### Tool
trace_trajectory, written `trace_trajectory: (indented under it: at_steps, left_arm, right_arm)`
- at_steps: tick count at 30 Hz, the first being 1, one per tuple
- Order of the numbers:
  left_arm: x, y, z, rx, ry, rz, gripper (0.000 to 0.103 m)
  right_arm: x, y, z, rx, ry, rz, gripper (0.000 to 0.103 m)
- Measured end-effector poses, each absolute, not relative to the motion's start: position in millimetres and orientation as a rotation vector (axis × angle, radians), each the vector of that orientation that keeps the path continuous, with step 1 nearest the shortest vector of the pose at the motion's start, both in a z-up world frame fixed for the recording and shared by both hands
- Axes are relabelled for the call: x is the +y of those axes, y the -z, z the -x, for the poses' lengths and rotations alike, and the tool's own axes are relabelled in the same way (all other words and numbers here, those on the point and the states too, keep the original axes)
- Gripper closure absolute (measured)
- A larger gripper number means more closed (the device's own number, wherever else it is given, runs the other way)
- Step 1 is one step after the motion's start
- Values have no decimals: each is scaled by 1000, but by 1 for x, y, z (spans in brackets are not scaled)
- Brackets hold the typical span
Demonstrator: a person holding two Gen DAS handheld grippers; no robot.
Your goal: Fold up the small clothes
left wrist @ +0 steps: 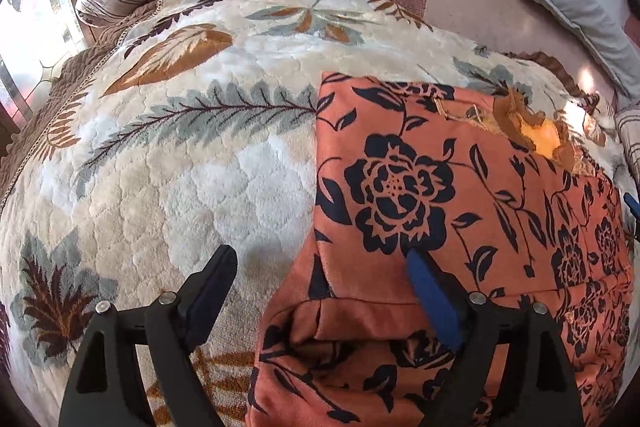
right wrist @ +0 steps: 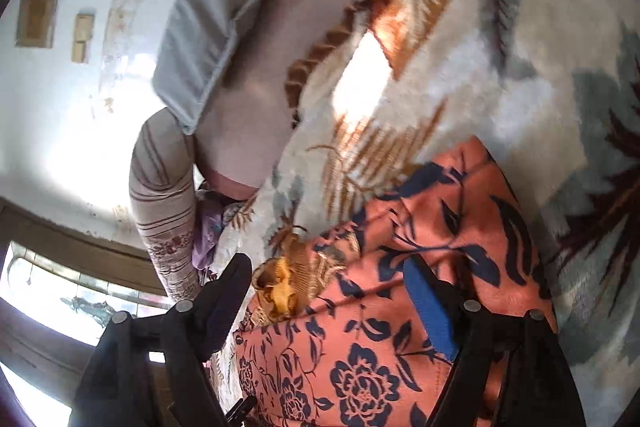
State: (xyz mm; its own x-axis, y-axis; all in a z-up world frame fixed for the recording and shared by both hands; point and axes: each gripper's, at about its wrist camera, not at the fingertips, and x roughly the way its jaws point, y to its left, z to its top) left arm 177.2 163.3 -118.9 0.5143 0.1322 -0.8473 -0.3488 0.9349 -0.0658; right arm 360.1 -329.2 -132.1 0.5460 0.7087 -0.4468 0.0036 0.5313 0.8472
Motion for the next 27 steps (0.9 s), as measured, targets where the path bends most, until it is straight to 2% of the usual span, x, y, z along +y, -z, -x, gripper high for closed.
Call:
trace_trajectory:
  at_steps: [3,5,6,10,13,15,21,27]
  left_arm:
    - [163,110,-176,913,-284,263,15]
    - [164,128,-187,1016,-294,253,15]
    - [165,135,-189,1046,-293,253,14]
    - [166,128,-182,974,-298,256,15]
    - [167,136,-186,991,-293,247,12]
    - [169,130,-186,1001,-287,252,12]
    - [175,86,-142,875,-253,279,13]
    - [187,73,-51,872,-188,389,13]
  right_arm:
    - [-336,136,-377,914,-431,-869,21]
    - [-347,172,-395,1020,-346,-911,22]
    - [-355,174,-395,995,-360,-960,22]
    - [-354,143,-391,885,-447,-947,20]
    - [-353,174,-410,980,-372,-901,18]
    - [-359,163,-402,936,-356,-933,18]
    - [-339,109,-329,874,-513,-805,17]
    - [-351,110,-213,924,-490,-629,17]
